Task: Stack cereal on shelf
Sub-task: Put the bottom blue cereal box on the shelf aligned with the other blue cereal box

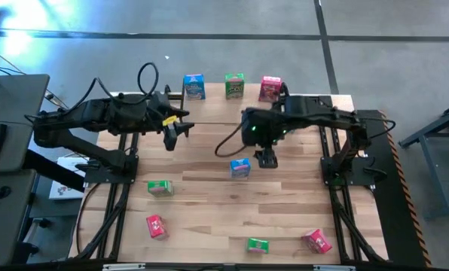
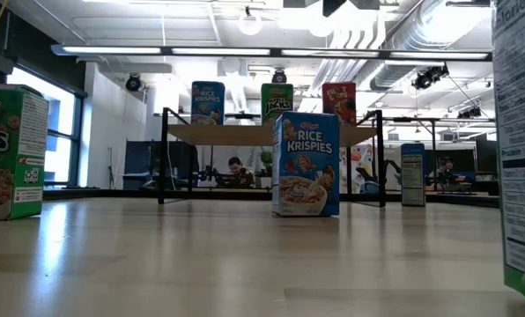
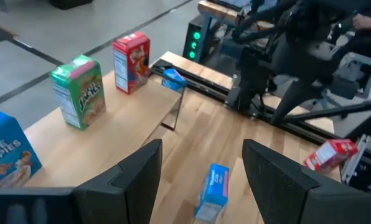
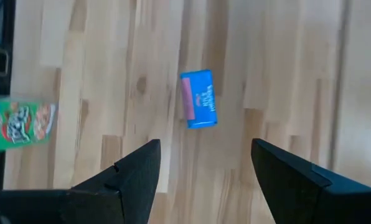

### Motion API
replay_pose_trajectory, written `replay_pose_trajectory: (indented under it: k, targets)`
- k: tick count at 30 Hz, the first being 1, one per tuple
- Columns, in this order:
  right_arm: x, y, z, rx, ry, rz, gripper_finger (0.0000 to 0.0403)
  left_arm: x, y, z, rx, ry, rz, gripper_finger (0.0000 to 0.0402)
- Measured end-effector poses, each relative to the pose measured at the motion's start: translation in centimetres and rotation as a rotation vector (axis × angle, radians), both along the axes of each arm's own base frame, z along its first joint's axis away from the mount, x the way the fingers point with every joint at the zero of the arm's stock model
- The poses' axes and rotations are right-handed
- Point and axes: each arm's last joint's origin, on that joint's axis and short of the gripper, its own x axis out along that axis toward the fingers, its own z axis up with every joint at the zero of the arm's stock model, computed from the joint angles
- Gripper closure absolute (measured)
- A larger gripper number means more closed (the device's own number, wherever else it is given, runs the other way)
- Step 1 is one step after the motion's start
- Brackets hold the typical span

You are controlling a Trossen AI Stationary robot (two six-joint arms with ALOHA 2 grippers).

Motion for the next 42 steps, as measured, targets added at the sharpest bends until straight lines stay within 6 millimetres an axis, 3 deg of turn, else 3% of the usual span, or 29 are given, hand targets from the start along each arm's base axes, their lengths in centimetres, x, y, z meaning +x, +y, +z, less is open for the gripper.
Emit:
replay_pose_trajectory:
  k: [10,23,32,42]
  targets:
    - [2.1,0.7,-6.3,-0.025,0.077,0.044,0.0159,-0.5,-0.8,-0.8,0.01,0.1,-0.041,0.0188]
    - [2.9,0.7,-11.9,-0.03,0.098,0.045,0.0159,-0.6,-0.8,-1.0,0.012,0.122,-0.04,0.0188]
    - [3.0,0.6,-14.0,-0.062,0.09,0.034,0.0159,-0.6,-0.8,-1.0,0.006,0.122,-0.051,0.0188]
    - [3.1,0.3,-14.0,-0.05,0.079,0.028,0.0159,-0.5,-0.3,-1.1,-0.03,0.121,-0.057,0.0188]
